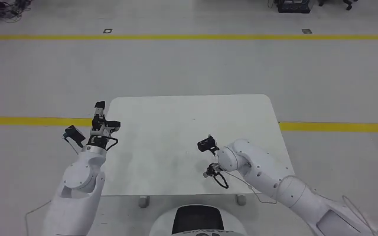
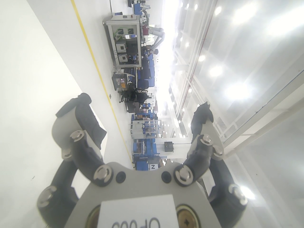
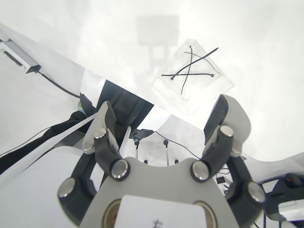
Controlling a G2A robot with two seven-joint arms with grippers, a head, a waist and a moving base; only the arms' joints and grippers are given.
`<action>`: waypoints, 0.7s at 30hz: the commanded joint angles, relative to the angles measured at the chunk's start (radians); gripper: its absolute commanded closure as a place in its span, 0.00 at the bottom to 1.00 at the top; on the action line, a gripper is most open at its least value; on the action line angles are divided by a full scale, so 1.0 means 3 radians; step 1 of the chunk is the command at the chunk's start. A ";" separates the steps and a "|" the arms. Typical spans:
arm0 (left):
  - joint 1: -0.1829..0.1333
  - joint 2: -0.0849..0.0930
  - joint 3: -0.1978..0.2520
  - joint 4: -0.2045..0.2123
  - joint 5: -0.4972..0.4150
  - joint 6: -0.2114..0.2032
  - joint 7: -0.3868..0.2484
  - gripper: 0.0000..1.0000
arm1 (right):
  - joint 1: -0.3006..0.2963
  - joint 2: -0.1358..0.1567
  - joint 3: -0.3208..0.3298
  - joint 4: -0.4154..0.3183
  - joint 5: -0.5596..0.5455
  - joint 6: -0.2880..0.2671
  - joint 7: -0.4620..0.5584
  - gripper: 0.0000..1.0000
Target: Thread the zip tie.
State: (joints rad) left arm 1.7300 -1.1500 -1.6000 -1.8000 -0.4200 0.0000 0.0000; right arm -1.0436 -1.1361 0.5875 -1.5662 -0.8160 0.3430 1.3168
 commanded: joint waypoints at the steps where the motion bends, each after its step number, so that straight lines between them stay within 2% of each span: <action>1: 0.0000 0.0000 0.0000 0.0000 0.0000 0.0000 0.0000 0.00 | 0.0000 0.0000 0.0001 0.0001 0.0001 -0.0010 0.0000 0.00; 19: 0.0000 0.0000 0.0000 0.0000 0.0000 0.0000 0.0000 0.00 | -0.0037 -0.0008 -0.0018 0.0078 -0.0042 -0.0043 -0.0099 0.00; 21: 0.0000 0.0000 0.0000 0.0000 0.0000 0.0000 0.0000 0.00 | -0.0068 -0.0008 0.0035 0.0128 -0.0003 -0.0010 -0.0240 0.00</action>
State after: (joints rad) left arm 1.7300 -1.1500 -1.6000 -1.8000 -0.4200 0.0000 0.0000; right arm -1.0571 -1.1386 0.5853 -1.5395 -0.8261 0.3325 1.2839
